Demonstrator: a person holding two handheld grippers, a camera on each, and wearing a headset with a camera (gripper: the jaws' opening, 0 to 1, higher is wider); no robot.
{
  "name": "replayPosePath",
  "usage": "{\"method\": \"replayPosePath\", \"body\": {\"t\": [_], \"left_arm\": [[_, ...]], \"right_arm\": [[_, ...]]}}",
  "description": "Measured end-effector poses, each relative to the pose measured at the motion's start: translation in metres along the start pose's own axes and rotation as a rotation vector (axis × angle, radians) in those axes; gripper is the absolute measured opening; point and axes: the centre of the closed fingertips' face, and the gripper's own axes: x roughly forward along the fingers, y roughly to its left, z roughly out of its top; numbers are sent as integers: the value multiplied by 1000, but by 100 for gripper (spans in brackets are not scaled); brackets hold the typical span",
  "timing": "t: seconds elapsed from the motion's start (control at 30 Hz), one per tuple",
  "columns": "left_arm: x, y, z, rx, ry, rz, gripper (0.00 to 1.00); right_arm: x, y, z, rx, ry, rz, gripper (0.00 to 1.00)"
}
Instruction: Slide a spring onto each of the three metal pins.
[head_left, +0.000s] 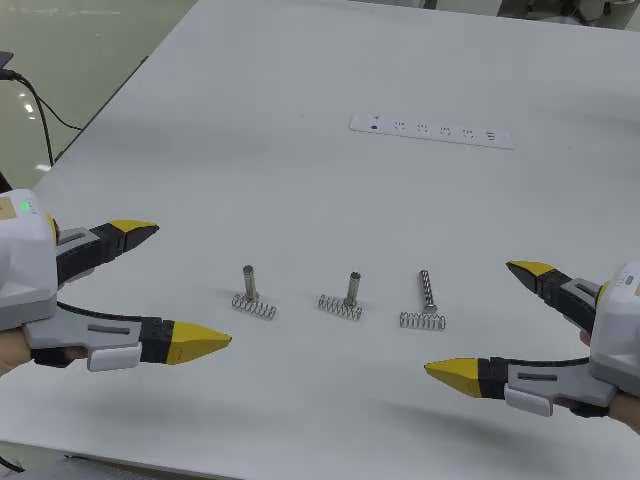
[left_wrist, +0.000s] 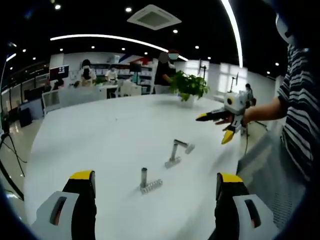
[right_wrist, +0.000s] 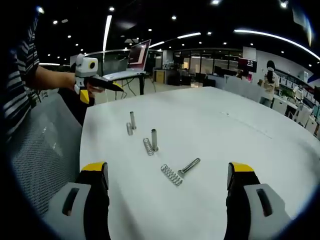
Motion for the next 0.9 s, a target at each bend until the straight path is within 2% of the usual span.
{"method": "replayPosePath", "body": {"t": [0.2, 0.43, 0.9], "left_arm": [[-1, 0, 3, -1, -10, 3, 98], [-3, 2, -2, 5, 8, 3, 98], [-2, 1, -1, 9, 11, -2, 98]], "right_arm": [[0, 0, 0, 2, -1, -2, 99], [1, 0, 2, 0, -3, 1, 99], [2, 0, 1, -3, 0, 7, 99]]}}
